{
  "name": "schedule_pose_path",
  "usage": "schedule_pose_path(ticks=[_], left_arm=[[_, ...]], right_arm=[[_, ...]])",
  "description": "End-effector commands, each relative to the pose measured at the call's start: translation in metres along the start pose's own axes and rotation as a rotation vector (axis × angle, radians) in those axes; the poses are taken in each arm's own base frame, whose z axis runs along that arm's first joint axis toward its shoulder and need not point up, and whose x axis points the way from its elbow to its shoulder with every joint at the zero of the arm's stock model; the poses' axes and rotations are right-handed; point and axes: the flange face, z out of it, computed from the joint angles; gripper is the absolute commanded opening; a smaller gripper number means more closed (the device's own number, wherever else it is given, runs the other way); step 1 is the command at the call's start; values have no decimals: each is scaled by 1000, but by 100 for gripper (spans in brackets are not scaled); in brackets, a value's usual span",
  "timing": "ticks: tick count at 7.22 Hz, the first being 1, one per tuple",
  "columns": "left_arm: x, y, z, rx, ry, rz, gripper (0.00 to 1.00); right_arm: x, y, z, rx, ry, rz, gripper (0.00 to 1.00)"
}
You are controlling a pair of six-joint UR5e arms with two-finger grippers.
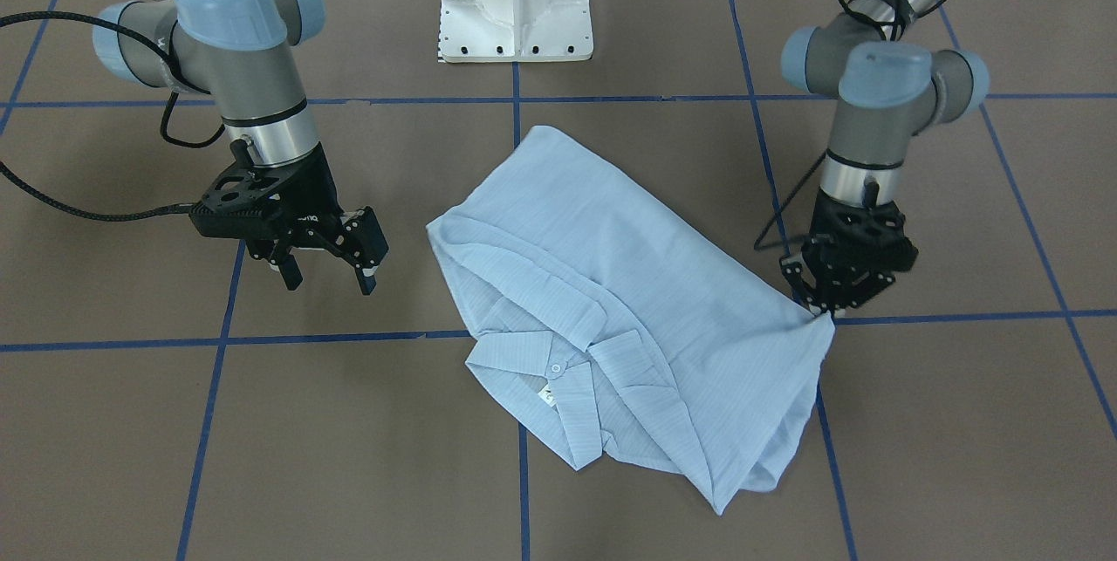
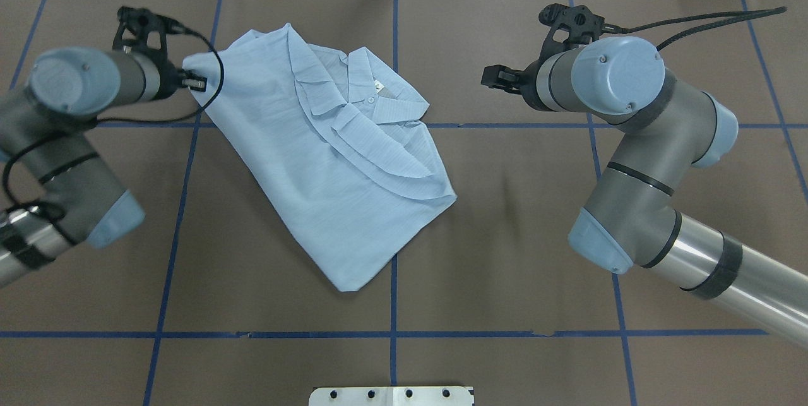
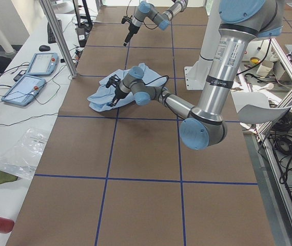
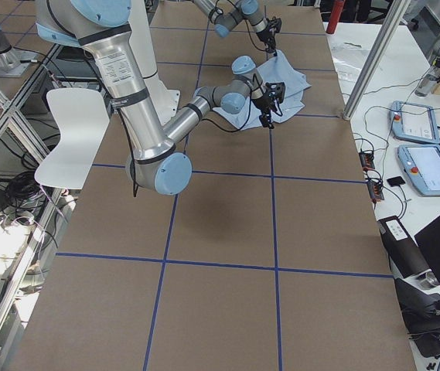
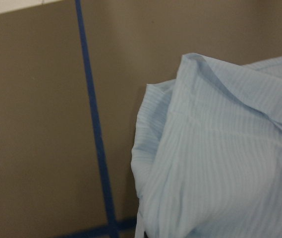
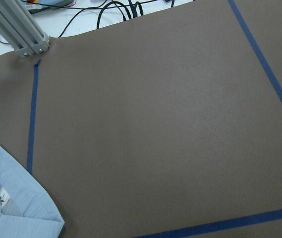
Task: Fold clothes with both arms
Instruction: 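Push the folded shirt with the left gripper, rotating it upright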
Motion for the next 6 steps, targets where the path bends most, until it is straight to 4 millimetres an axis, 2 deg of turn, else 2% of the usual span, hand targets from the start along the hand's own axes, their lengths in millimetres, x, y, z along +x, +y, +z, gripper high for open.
schedule_pose_path(ticks=[1,2,3,4,5,6], left_arm=[[16,-118,70,49,-58,-18,0],[35,-145,84,55,-61,-21,0],[25,-147,85,75,-52,-22,0],[10,-136,86,106,-25,38,99],[5,-140,77,120,30,70,100],[-7,-127,66,83,101,71,100]], right_arm=[[-14,13,-16,-11,-37,6,100],[-19,21,-17,-17,-46,2,100],[-22,25,-17,-18,-48,-2,100],[-29,29,-15,-25,-51,-5,100],[-50,34,-14,-37,-46,25,100],[-102,31,-14,-51,-12,78,100]])
